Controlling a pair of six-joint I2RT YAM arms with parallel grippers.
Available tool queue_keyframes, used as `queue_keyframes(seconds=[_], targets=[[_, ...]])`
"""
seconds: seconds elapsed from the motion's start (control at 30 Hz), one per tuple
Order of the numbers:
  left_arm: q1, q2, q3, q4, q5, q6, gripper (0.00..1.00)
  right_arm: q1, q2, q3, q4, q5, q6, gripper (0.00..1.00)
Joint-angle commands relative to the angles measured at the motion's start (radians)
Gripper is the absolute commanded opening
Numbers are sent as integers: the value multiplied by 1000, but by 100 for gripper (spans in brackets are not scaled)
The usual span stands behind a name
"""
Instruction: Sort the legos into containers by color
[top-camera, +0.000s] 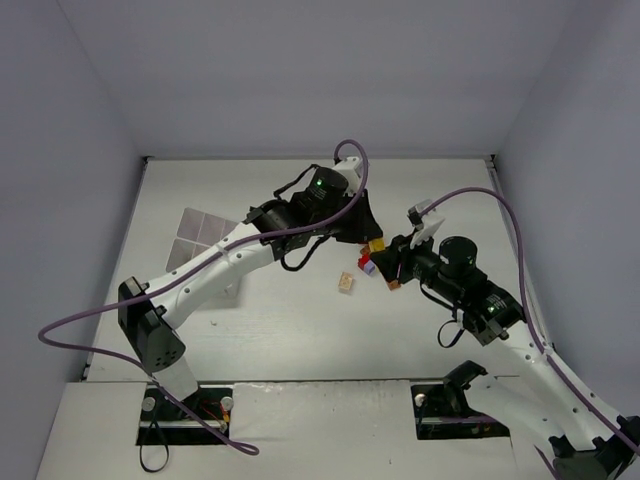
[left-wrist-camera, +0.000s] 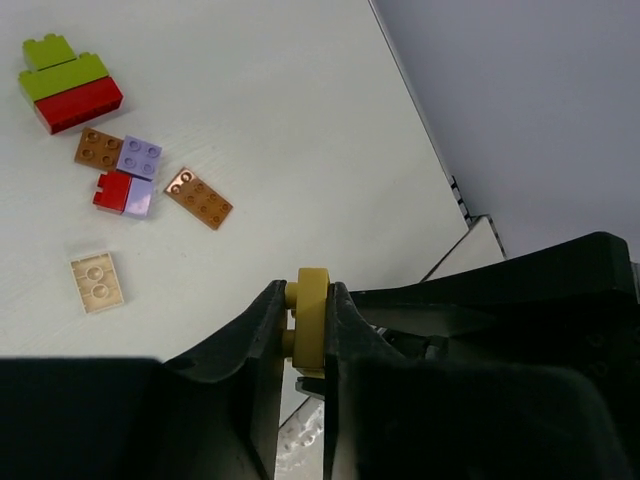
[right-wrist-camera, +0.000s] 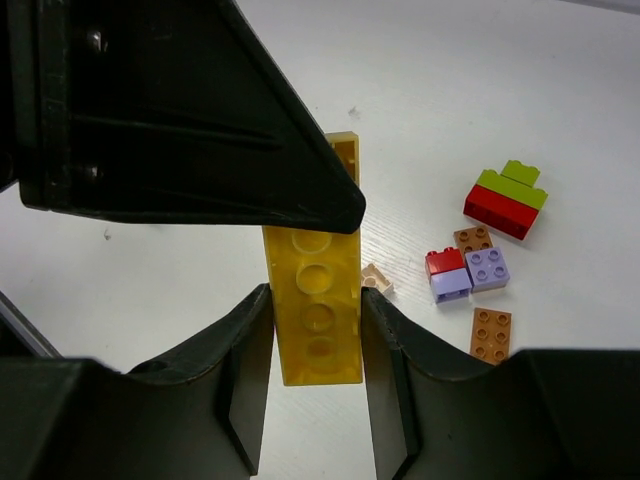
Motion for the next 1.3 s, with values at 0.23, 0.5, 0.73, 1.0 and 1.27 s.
queue_keyframes(seconds=[0.23,0.5,0.73,1.0,1.27], targets=[[32,-153,-57,-114,-351,154,0,2,36,6,14,47,-7,76],[237,-428,-351,-203,-525,260,0,2,60,-6,-4,110,-4,79],[464,-549,-526,-215,-553,412,0,1,108,-2,-24,151,13,78],[604,-538,-654,-125,-524,510,0,1,114,-5,-27,151,12,77],[662,-463,-684,-42,-485,544,3,1,109,-8,-52,174,19,77]])
